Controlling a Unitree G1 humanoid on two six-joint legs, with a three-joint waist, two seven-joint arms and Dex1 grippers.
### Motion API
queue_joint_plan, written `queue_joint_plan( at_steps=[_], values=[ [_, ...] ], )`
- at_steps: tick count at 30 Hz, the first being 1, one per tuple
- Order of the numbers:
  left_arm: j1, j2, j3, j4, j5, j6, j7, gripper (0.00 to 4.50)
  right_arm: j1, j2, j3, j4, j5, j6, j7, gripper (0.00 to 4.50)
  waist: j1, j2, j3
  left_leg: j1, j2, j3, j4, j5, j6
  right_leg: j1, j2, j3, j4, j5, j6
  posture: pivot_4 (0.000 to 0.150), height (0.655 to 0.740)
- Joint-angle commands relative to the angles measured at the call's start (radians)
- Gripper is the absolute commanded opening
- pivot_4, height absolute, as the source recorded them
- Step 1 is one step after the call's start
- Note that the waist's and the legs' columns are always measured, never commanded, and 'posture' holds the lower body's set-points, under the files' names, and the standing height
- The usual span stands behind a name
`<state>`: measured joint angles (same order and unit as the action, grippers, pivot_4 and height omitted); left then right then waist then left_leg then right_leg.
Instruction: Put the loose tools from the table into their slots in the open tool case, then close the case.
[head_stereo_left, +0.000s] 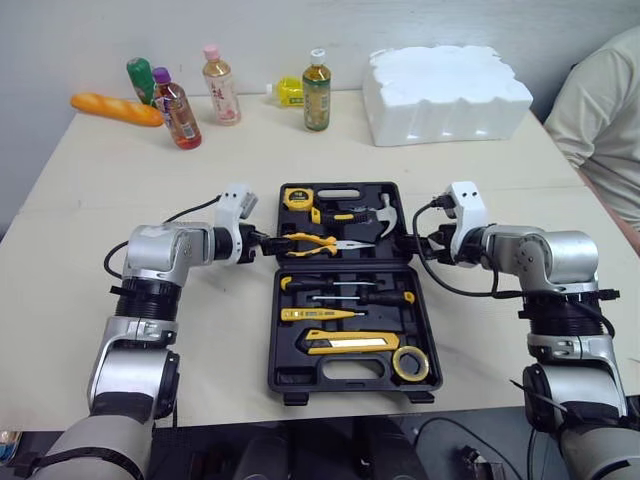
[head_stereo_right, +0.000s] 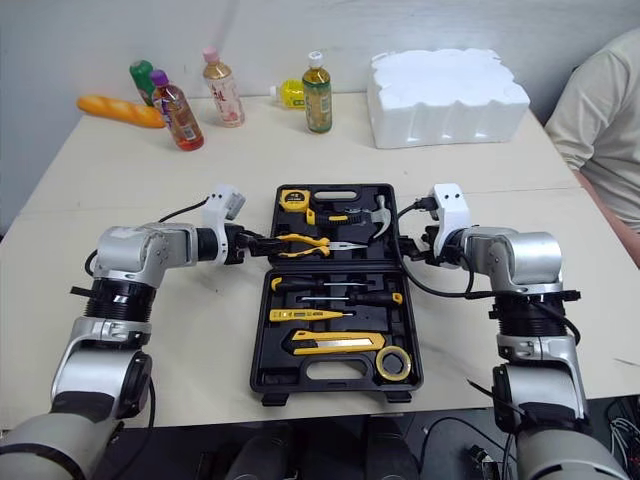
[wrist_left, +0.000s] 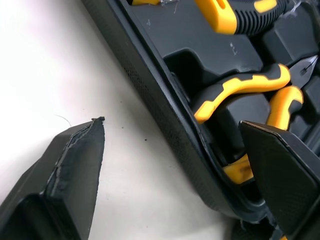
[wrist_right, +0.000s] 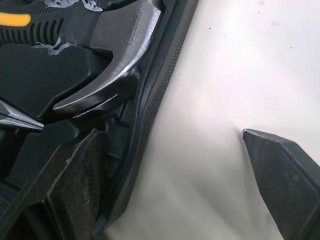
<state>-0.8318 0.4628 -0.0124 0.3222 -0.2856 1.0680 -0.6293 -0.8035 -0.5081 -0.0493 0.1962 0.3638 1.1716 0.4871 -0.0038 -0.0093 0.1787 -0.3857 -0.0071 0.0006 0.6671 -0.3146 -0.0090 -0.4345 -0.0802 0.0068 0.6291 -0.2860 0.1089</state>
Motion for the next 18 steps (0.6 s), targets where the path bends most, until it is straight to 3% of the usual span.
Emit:
queue_joint_plan(
  at_steps=[1, 4, 7, 8, 18],
  values=[
    [0.058, 0.01, -0.073, -0.01, 0.034, 0.035, 0.011, 2.63, -0.01, 0.0, 0.012, -0.008, -0.012, -0.02, 0.002, 3.26, 0.0, 0.0, -0.001, 0.001, 0.0, 0.0, 0.0, 0.0, 0.0, 0.001, 0.0, 0.0, 0.0, 0.0, 0.0, 0.15, 0.7383],
    [0.056, -0.003, -0.055, -0.008, 0.03, 0.039, 0.034, 1.34, 0.007, -0.009, 0.033, -0.029, -0.014, -0.025, 0.015, 1.79, 0.0, 0.0, -0.002, 0.004, 0.0, 0.0, -0.001, 0.0, 0.0, 0.005, 0.0, 0.0, -0.001, 0.0, 0.0, 0.15, 0.7383],
    [0.059, -0.01, -0.06, -0.014, 0.022, 0.045, 0.036, 0.57, 0.014, -0.011, 0.04, -0.037, -0.016, -0.025, 0.017, 0.15, 0.0, -0.001, -0.004, 0.011, 0.0, 0.0, -0.003, -0.001, 0.001, 0.011, 0.0, 0.0, -0.002, 0.0, 0.0, 0.15, 0.7383],
    [0.063, -0.018, -0.061, -0.019, 0.016, 0.056, 0.035, 0.52, 0.018, -0.014, 0.048, -0.041, -0.02, -0.028, 0.018, 0.0, 0.0, 0.0, -0.004, 0.013, 0.0, 0.0, -0.003, -0.001, 0.001, 0.013, 0.0, 0.0, -0.002, 0.0, 0.0, 0.15, 0.7383],
    [0.061, -0.075, -0.039, -0.052, -0.008, 0.042, 0.047, 0.31, 0.019, -0.012, 0.068, -0.062, -0.031, -0.057, 0.026, 0.0, 0.003, 0.0, -0.006, 0.018, 0.0, -0.002, -0.003, -0.003, 0.004, 0.021, -0.002, -0.001, -0.007, 0.0, 0.0, 0.15, 0.7383]
  ],
)
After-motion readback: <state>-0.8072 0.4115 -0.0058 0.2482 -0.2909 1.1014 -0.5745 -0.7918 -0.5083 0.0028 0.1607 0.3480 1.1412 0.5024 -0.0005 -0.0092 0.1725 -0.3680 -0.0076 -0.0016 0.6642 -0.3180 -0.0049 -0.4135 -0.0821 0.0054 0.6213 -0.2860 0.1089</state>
